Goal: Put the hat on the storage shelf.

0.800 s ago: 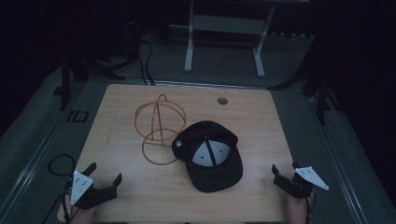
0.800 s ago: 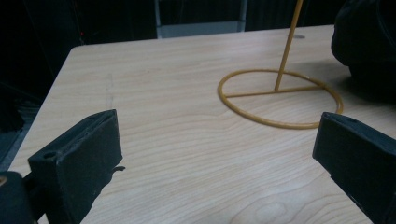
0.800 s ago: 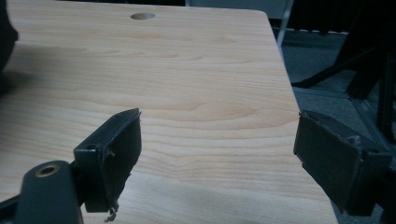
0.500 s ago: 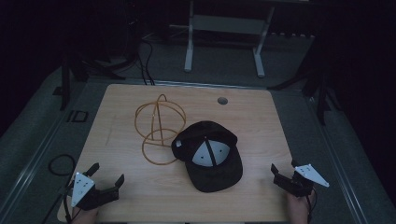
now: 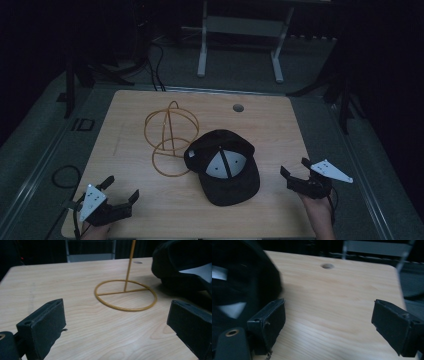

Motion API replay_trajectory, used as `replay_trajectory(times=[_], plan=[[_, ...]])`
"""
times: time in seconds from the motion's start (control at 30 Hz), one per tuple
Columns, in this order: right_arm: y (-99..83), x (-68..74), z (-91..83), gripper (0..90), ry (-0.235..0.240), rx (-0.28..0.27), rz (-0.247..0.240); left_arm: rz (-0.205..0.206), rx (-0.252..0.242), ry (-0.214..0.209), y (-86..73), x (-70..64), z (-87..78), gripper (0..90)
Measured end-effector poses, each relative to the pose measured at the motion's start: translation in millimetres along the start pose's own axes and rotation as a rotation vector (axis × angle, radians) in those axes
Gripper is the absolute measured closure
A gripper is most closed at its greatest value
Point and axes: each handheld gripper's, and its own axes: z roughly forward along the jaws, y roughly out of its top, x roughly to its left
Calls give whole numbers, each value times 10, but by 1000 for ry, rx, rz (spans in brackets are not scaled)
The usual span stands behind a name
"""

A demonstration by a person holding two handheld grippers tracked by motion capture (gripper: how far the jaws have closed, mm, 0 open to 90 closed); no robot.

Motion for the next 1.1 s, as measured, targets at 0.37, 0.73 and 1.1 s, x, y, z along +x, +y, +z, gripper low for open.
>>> replay_trajectory(times=[0.37,0.73,1.1], plan=[[428,324,181,148,139,-9,-82,-9,32,-27,26,-41,-2,23],[647,645,615,266,205,57,-190,34,45,-50,67,-100,-46,22],[698,758,1036,439,187,129,-257,20,55,-68,64,-80,-44,23]])
